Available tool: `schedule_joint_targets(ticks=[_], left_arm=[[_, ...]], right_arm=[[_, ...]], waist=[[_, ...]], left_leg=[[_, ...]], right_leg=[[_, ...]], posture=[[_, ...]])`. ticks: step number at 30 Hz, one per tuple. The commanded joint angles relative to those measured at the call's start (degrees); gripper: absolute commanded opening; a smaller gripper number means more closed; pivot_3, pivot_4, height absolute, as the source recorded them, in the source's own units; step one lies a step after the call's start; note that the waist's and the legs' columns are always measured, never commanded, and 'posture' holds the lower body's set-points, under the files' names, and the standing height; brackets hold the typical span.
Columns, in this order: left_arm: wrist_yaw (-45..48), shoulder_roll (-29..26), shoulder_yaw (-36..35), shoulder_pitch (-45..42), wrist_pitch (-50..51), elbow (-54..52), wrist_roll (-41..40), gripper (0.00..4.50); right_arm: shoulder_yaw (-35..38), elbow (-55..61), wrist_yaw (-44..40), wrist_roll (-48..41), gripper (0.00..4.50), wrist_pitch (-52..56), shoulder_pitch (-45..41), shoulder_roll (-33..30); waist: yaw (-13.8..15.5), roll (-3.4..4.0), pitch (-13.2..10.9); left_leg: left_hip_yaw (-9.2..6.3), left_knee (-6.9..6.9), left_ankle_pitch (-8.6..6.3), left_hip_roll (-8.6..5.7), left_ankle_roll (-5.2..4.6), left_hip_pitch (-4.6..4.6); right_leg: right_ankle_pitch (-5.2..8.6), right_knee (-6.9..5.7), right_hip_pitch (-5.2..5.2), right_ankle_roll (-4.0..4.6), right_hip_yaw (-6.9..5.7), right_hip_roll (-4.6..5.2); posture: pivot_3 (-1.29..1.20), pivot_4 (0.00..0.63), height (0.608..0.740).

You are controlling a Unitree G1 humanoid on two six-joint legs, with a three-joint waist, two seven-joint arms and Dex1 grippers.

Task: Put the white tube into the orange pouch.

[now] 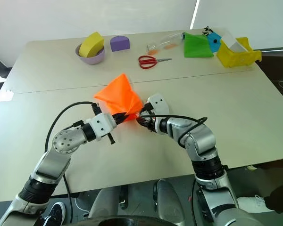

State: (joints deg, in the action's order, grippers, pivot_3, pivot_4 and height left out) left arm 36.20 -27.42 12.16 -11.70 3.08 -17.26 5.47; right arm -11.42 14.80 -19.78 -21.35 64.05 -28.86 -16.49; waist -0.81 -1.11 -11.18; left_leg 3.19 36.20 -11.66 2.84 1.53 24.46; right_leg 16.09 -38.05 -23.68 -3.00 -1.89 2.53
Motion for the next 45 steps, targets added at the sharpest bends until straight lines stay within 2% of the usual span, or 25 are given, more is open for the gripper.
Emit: schedule_joint_targets(ticks=[1,4,5,8,9,11,13,16,19,23,35,40,45], left_arm=[[-0.6,-0.3,-1.7,-0.9,-1.9,-1.5,-0.7,0.0],[-0.6,-1.0,-1.4,-1.6,-3.6,-0.4,0.5,0.0],[-0.6,-1.1,-1.3,-1.9,-4.0,0.1,0.8,0.0],[-1.3,-1.4,-0.9,-3.3,-4.6,1.5,2.5,0.0],[-1.4,-1.4,-0.9,-3.7,-4.7,2.0,2.8,0.0],[-1.2,-1.5,-0.9,-4.1,-5.4,2.5,2.8,0.0],[0.1,-1.4,-0.5,-4.0,-5.1,2.1,1.4,0.0],[1.4,-1.4,0.1,-3.3,-5.4,1.3,0.4,0.0],[1.9,-1.3,-0.2,-2.9,-5.2,0.8,-0.3,0.0],[2.2,-1.5,-0.7,-3.0,-5.2,0.9,-0.5,0.0],[1.6,-2.1,-1.4,-3.0,-5.4,2.2,-0.1,0.0],[1.2,-2.2,-1.3,-3.2,-5.1,2.5,0.7,0.0],[0.4,-2.4,-1.6,-3.5,-5.3,3.3,1.5,0.0]], right_arm=[[-2.4,-0.7,-1.2,2.5,1.84,-4.5,-3.3,-0.7],[0.9,-2.5,-0.4,0.4,1.84,-2.7,-4.7,3.1],[-1.5,-2.5,-1.0,2.5,1.84,-4.4,-5.4,1.9],[-2.2,-1.5,-4.4,-0.1,1.84,-2.2,-5.2,2.4],[-1.1,-1.5,-4.0,-0.9,1.84,-1.2,-4.9,3.4],[7.1,-3.1,-1.2,-5.4,1.84,3.2,-6.0,9.5],[4.5,-4.2,-0.3,-1.6,1.84,1.0,-6.4,7.9],[8.0,-6.1,2.0,-2.4,1.84,1.7,-6.5,10.7],[7.8,-7.0,3.2,-1.3,1.84,0.8,-6.7,10.7],[-1.8,-7.5,1.8,6.1,1.84,-6.6,-5.7,5.0],[4.8,-8.9,1.5,3.1,1.84,-6.4,-5.2,8.5],[5.0,-7.5,-0.1,1.7,4.31,-5.4,-4.6,8.1],[4.2,-3.5,-2.8,0.1,4.42,-4.6,-3.4,5.9]], waist=[[0.0,0.0,0.0],[0.1,0.0,0.0],[0.0,0.01,0.0],[0.1,0.0,0.0],[0.1,0.0,0.0],[0.0,-0.01,0.0],[-0.1,-0.01,0.0],[0.1,-0.01,0.0],[0.0,0.0,0.0],[0.0,0.0,0.0],[0.1,0.0,0.0],[0.0,0.0,0.0],[0.1,0.0,0.0]], left_leg=[[0.0,0.0,0.0,0.0,0.0,0.0],[-0.01,-0.01,0.0,0.0,0.0,0.0],[-0.02,-0.02,0.0,0.02,0.0,0.0],[-0.01,-0.04,0.0,0.01,0.0,0.02],[0.0,-0.04,0.0,0.0,0.0,0.02],[0.02,-0.04,0.0,-0.02,0.0,0.02],[0.02,-0.04,0.0,0.02,0.0,0.04],[0.02,-0.02,0.0,0.02,0.0,0.02],[0.04,-0.02,0.0,0.0,0.0,0.04],[0.04,-0.05,0.0,0.0,0.0,0.04],[0.04,-0.05,0.0,0.0,0.0,0.04],[0.05,-0.05,0.0,0.0,0.0,0.04],[0.05,-0.05,0.0,0.01,0.0,0.04]], right_leg=[[0.0,0.0,0.0,0.0,0.0,0.0],[0.0,0.0,0.0,0.0,0.0,-0.01],[0.0,0.0,0.0,0.0,0.0,-0.04],[0.0,-0.02,-0.02,0.0,-0.01,-0.03],[0.0,-0.01,-0.02,0.0,0.0,-0.01],[0.0,-0.01,-0.02,-0.01,0.0,0.01],[-0.01,-0.03,-0.05,-0.02,0.0,-0.01],[-0.01,-0.04,-0.04,-0.02,0.0,0.0],[-0.01,-0.04,-0.05,-0.01,0.0,0.02],[-0.01,-0.03,-0.08,-0.01,0.0,0.01],[-0.01,-0.04,-0.07,-0.02,0.0,0.0],[-0.01,-0.03,-0.07,-0.02,0.0,0.01],[-0.01,-0.03,-0.08,-0.02,0.0,0.01]], posture=[[0.0,0.15,0.74],[0.0,0.15,0.74],[0.0,0.15,0.74],[0.0,0.15,0.74],[0.0,0.15,0.74],[0.0,0.15,0.74],[0.0,0.15,0.74],[0.0,0.15,0.74],[0.0,0.15,0.74],[0.0,0.15,0.74],[0.0,0.15,0.74],[0.0,0.15,0.74],[0.0,0.15,0.74]])
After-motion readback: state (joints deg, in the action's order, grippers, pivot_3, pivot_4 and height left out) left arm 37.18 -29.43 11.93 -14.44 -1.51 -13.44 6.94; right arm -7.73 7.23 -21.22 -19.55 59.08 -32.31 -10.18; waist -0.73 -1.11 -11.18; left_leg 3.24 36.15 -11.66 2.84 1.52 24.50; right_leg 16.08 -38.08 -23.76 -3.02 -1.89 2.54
